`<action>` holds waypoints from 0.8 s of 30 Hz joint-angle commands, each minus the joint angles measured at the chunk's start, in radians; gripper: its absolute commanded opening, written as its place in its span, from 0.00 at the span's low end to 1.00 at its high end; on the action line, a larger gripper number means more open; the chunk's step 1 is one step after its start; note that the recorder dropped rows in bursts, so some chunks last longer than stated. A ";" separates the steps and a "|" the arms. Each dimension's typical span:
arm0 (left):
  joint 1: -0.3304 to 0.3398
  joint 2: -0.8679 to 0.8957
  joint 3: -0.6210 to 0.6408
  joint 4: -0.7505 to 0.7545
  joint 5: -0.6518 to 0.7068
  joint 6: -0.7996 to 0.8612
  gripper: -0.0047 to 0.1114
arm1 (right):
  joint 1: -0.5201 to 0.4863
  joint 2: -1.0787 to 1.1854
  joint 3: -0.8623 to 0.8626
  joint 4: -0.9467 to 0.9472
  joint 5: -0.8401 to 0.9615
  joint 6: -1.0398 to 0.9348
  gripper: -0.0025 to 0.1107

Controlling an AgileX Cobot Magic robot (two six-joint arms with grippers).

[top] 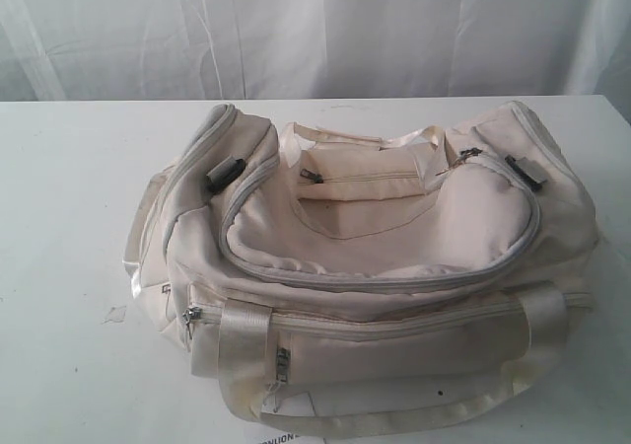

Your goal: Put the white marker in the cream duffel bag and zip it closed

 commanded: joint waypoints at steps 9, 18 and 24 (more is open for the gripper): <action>0.002 -0.004 0.004 0.000 0.000 0.004 0.41 | -0.005 -0.007 0.005 -0.006 -0.008 -0.007 0.02; 0.002 -0.004 0.004 0.000 0.000 0.004 0.41 | -0.005 -0.007 0.005 -0.006 -0.008 -0.007 0.02; 0.002 -0.004 0.004 0.001 0.028 0.002 0.41 | -0.197 -0.007 0.005 -0.006 -0.008 -0.007 0.02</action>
